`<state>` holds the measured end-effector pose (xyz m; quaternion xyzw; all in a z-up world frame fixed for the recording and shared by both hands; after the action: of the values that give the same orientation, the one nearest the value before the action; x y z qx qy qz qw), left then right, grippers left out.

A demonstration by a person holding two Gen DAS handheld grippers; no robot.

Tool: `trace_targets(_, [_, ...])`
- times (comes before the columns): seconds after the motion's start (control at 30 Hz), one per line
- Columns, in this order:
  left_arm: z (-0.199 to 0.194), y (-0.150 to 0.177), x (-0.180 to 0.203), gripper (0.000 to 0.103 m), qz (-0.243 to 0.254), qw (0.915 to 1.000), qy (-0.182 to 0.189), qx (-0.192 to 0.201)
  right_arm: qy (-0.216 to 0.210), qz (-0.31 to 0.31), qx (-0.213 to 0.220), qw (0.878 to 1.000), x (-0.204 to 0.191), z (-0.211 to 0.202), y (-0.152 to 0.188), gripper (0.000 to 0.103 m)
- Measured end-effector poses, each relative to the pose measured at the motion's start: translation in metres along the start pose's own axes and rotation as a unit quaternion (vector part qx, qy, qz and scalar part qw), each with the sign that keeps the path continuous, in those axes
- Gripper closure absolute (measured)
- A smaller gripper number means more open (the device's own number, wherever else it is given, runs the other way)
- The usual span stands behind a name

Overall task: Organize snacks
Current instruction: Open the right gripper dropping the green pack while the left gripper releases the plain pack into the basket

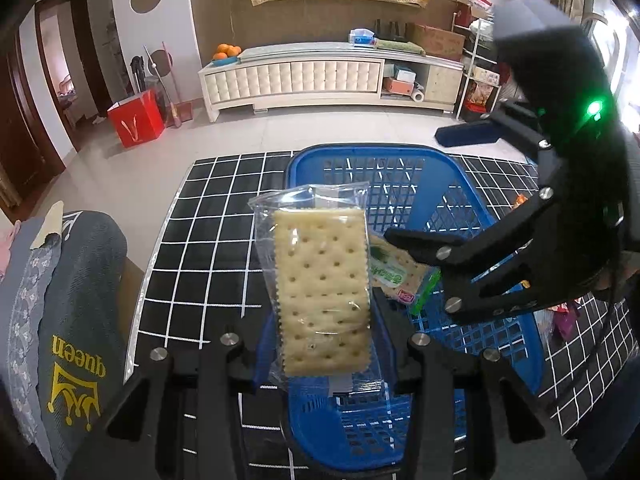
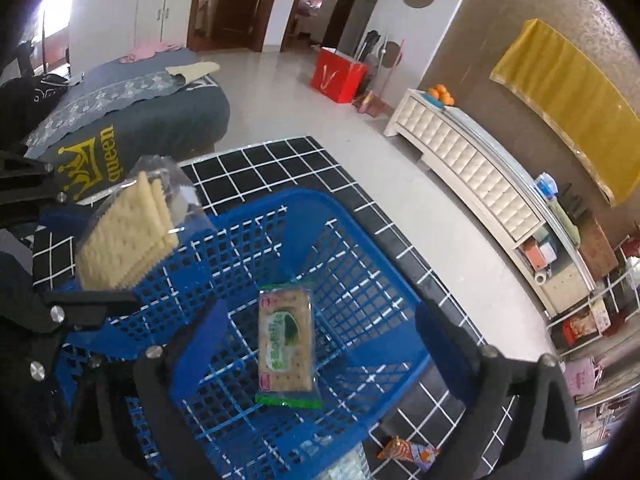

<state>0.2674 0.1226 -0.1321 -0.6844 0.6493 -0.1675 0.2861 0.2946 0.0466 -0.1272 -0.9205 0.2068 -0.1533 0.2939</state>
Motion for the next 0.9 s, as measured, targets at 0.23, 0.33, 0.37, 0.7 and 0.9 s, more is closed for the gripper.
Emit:
trace_targets(0.23, [-0.017,-0.004,0.007,0.063,0.002,0.9999,0.006,0.011,0.010,0.018,0.012,1.000,0.000,-0.022,0.009,0.006])
trace_targets(0.33, [-0.022,-0.006,0.014,0.063,0.009,0.9998,0.009,0.014,0.019,0.027,0.012,0.999,0.003,-0.028,0.017,0.006])
trace_targets(0.37, [-0.022,-0.006,0.016,0.063,0.010,0.9998,0.010,0.014,0.024,0.036,0.012,0.999,0.006,-0.031,0.020,0.006])
trace_targets(0.7, [-0.006,-0.005,0.047,0.063,0.025,0.9990,0.035,-0.010,0.032,0.123,-0.005,0.992,0.027,-0.036,0.060,0.006])
trace_targets(0.9, [0.008,0.008,0.070,0.063,0.027,0.9957,0.072,-0.052,0.020,0.149,-0.009,0.989,0.027,-0.033,0.082,0.006])
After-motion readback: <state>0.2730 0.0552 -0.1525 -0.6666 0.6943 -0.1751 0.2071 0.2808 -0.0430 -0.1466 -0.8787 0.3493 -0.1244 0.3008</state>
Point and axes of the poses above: each gripper's, at about its wrist camera, not at the fingertips, and z roughly the way its jaws point, x to its right, y to its underside, the point moved 7 cm from there along z, roughly the way its jaws point, and after that the axes turned 10 degrees about -y, right-handed, at the moved point
